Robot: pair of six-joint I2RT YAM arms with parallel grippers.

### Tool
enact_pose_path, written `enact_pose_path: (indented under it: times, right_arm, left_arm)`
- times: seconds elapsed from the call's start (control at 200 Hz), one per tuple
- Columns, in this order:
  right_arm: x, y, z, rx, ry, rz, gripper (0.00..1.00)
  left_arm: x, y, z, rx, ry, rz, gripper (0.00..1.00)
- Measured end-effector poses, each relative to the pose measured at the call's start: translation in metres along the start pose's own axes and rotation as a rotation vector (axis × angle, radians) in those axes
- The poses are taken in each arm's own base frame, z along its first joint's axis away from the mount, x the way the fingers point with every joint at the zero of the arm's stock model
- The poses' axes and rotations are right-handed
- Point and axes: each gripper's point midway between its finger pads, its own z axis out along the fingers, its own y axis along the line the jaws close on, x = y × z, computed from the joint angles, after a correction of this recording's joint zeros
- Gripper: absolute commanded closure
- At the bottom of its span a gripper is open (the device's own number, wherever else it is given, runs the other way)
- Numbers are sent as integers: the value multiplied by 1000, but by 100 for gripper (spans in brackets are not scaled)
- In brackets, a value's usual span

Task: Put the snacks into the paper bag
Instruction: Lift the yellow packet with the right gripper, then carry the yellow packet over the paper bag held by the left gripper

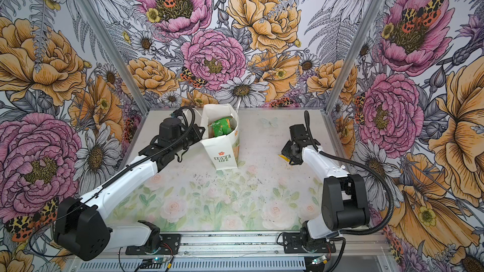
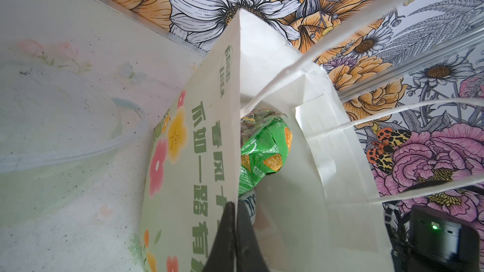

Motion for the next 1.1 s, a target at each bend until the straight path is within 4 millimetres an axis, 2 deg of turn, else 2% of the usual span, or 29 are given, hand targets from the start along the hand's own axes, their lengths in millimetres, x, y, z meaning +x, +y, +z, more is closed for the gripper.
enact_pose_path:
  times: [0.235, 0.475, 0.58, 0.866, 0.986, 1.101]
  right_arm:
    - [-17, 55, -57, -177, -119, -145, 57]
    - [-12, 111, -124, -361, -250, -323, 58]
    - [-4, 130, -149, -438, -287, -384, 59]
    - [27, 187, -199, -605, -332, -567, 60]
    - [44, 212, -214, -660, -336, -655, 60]
    - [60, 233, -218, -694, -327, -734, 60]
  left_arm:
    - [-1, -1, 1, 2, 0, 0, 100]
    - [0, -1, 1, 4, 1, 0, 100]
    - [0, -1, 1, 4, 1, 0, 100]
    - [0, -1, 1, 4, 1, 0, 100]
    - [0, -1, 1, 4, 1, 0, 100]
    - [0, -1, 1, 4, 1, 0, 100]
